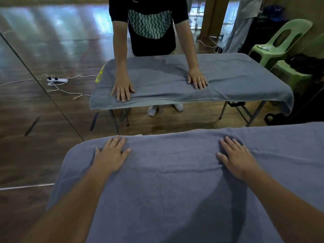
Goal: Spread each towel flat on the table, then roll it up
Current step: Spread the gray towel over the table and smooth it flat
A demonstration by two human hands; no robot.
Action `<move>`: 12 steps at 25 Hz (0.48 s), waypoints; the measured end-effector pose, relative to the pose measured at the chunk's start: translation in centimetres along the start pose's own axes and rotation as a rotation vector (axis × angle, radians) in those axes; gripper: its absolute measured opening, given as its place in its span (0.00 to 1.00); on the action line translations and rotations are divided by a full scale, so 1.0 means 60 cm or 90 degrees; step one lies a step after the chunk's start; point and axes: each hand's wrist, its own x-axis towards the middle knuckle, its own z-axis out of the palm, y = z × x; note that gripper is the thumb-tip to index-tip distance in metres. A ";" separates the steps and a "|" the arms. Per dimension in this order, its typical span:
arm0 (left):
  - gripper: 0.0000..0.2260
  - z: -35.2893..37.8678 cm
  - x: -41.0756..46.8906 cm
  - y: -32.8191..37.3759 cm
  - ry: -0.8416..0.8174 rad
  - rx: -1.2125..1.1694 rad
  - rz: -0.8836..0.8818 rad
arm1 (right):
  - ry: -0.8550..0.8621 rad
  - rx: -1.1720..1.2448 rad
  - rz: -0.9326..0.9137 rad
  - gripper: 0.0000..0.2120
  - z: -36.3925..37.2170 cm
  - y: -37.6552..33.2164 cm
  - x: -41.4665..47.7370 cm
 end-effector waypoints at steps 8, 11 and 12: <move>0.28 0.047 -0.356 0.031 0.130 -0.081 0.129 | 0.111 0.125 -0.128 0.32 0.044 -0.121 -0.333; 0.29 0.110 -0.568 -0.033 0.130 -0.075 0.031 | 0.109 0.121 -0.092 0.33 0.094 -0.102 -0.474; 0.29 0.123 -0.624 -0.057 0.115 -0.070 -0.013 | 0.108 0.109 -0.072 0.34 0.102 -0.086 -0.504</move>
